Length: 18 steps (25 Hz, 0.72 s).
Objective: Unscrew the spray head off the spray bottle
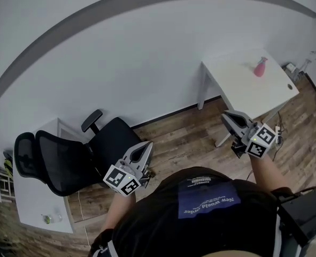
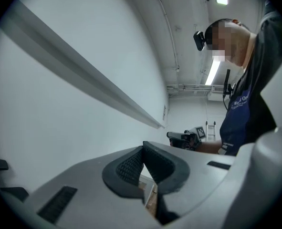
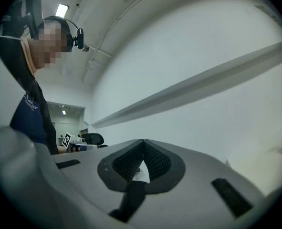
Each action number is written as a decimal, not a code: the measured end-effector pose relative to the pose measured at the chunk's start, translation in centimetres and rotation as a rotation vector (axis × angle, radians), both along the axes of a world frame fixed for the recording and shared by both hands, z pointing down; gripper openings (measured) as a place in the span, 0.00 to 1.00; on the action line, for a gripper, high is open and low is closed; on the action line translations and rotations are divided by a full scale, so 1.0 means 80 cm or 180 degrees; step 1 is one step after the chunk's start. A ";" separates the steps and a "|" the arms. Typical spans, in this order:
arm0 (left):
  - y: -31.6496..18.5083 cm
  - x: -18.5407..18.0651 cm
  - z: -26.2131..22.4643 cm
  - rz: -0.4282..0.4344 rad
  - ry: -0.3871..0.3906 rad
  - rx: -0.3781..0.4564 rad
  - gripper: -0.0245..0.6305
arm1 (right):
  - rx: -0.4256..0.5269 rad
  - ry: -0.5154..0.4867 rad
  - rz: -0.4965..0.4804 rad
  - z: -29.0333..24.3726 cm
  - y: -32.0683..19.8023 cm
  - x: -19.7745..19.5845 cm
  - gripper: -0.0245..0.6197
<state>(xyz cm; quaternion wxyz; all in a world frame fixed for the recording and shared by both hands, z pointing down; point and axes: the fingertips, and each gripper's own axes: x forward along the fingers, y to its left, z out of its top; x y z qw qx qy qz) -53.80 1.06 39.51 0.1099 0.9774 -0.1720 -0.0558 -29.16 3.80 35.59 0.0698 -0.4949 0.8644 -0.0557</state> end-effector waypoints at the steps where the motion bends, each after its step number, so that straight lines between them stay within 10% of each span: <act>1: -0.011 0.004 0.003 0.0006 0.0004 -0.0016 0.02 | -0.0022 0.0014 0.0007 0.003 -0.010 0.005 0.03; 18: -0.225 0.195 -0.013 -0.0355 0.0069 0.0025 0.02 | 0.0068 0.0224 -0.0563 -0.004 -0.254 0.166 0.03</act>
